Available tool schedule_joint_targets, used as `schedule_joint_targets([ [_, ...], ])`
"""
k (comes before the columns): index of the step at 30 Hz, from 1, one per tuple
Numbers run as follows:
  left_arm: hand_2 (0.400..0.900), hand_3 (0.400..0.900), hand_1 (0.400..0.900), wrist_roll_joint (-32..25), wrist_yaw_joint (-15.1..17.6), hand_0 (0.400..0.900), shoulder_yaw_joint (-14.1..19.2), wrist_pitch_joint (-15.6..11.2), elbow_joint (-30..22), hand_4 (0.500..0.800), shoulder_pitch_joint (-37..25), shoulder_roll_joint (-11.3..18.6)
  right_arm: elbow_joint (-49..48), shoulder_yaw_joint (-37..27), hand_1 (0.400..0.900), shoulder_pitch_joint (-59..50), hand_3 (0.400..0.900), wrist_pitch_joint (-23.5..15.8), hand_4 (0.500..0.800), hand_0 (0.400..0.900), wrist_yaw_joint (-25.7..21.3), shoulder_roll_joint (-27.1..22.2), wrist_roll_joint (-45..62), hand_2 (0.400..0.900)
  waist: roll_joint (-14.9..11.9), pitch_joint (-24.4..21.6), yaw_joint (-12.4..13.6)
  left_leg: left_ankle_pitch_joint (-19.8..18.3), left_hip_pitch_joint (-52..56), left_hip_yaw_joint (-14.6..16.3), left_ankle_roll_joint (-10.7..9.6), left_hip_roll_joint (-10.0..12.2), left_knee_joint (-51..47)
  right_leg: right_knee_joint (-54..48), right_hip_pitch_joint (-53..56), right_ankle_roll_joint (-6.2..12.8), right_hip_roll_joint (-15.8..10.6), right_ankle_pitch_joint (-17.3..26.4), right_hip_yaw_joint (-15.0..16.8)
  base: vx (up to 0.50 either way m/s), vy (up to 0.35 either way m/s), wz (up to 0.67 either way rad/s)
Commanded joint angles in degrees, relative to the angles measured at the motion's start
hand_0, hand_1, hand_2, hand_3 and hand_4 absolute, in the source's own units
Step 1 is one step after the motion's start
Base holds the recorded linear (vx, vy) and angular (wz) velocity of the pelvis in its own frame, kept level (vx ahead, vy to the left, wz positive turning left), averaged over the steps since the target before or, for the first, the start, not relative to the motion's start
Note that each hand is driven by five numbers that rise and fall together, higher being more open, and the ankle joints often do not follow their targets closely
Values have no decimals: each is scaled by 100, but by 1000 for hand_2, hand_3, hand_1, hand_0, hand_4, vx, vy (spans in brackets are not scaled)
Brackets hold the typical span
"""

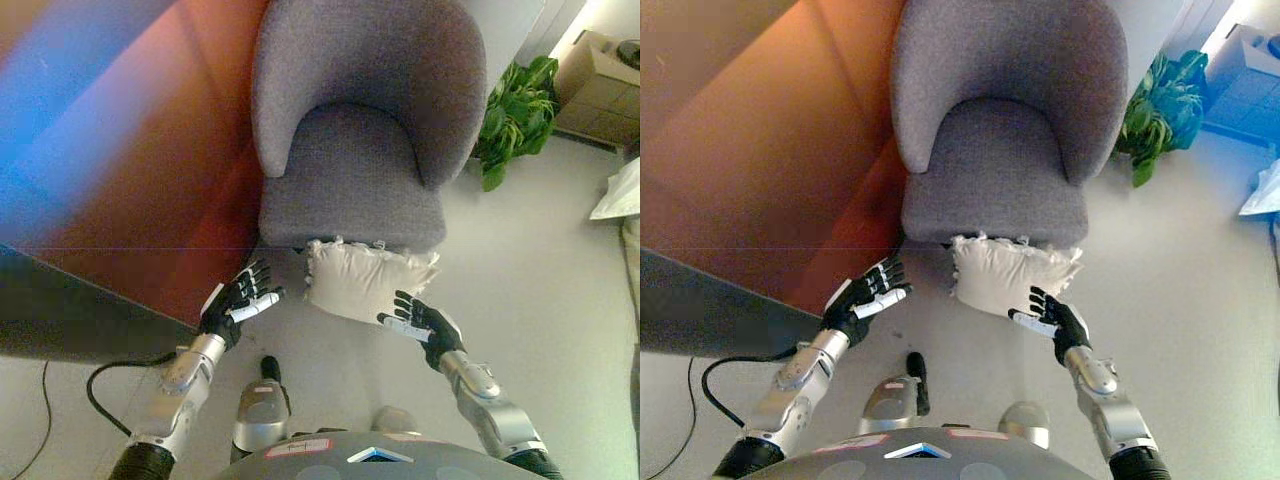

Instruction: Pick up the pillow and put it on the sofa.

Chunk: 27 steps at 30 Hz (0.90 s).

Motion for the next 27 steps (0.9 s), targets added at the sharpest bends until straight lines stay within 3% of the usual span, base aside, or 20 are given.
schedule_joint_targets([
  [1,900,900,900,239,-144,900,253,-392,-598,800,88,176,-553,-74,900,3,900,-538,800,900,-257,-169,-306,900,235,-431,-29,95,-185,-462,367,-47,-548,1661,-104,156,36,1038,-206,214,100,9],
  [4,900,900,900,227,-155,900,292,-284,-732,800,109,221,-565,-86,900,58,900,-646,800,900,-472,-241,-707,900,281,-370,-129,48,148,-350,296,-27,-619,1051,-415,42,215,752,-554,266,-42,17],
  [5,900,900,900,220,-86,900,282,-230,-743,800,65,247,-483,-100,900,16,900,-731,800,900,-590,-298,-967,900,252,-328,-178,-77,331,-381,188,-7,-619,721,-527,137,98,833,-599,218,-168,17],
  [6,900,900,900,216,-45,900,284,-202,-747,800,30,261,-442,-102,900,-28,900,-768,800,900,-673,-326,-1131,900,263,-282,-190,-22,339,-311,182,56,-593,508,-583,85,35,1011,-725,226,-231,17],
  [8,900,900,900,177,122,900,253,-163,-779,800,-71,315,-333,-77,900,-238,900,-751,800,900,-1160,-496,-1736,900,175,-162,-272,-156,476,-329,-9,170,-487,-427,-777,237,-189,1531,-742,218,-292,26],
  [9,900,900,900,152,191,900,209,-146,-805,800,-122,335,-320,-78,900,-323,900,-708,800,900,-1317,-566,-1888,900,126,-146,-316,-323,532,-435,-97,197,-446,-823,-867,393,-283,1737,-595,229,-383,51],
  [10,900,900,900,114,327,900,156,-151,-837,800,-220,348,-286,-75,900,-487,900,-585,800,900,-1591,-636,-2263,900,39,-79,-387,-410,483,-472,-140,241,-302,-1240,-1105,462,-505,2272,-420,226,-379,64],
  [11,900,900,900,92,361,900,145,-163,-852,800,-272,368,-249,-109,900,-617,900,-516,800,900,-1762,-678,-2441,900,29,-32,-396,-503,471,-579,-188,362,-205,-1224,-1217,514,-613,2399,-286,156,-332,61],
  [14,900,900,900,111,441,900,157,-260,-859,800,-215,332,-174,-220,900,-811,900,-358,800,900,-2021,-740,-2942,900,-5,62,-345,-678,374,-761,-277,636,263,-1060,-1143,488,-620,2116,-341,217,-280,43],
  [15,900,900,900,43,474,900,220,-217,-920,800,-135,285,-213,-347,900,-839,900,-154,800,900,-2075,-807,-3116,900,15,87,-287,-664,297,-804,-362,836,470,-973,-1020,449,-602,1733,-467,169,-202,39],
  [19,900,900,900,-43,110,900,294,-105,-1143,800,-71,333,101,-562,900,-993,900,42,800,900,-2430,-1078,-3570,900,164,235,-153,-451,-39,-880,-591,1256,671,-761,-899,345,-465,1243,-854,44,-179,41],
  [23,900,900,900,-98,-98,900,305,-205,-1220,800,-140,439,320,-629,900,-1290,900,348,800,900,-2728,-1259,-4069,900,310,420,-76,-265,-148,-1024,-651,1259,428,-539,-1223,368,-615,1231,-969,-31,-100,35],
  [27,900,900,900,-74,-104,900,108,-442,-1244,800,-441,559,527,-454,900,-1869,900,596,800,900,-2948,-1377,-4416,900,443,800,-45,-212,-578,-1203,-653,1272,552,-121,-1845,358,-827,1181,-862,-159,-61,25],
])
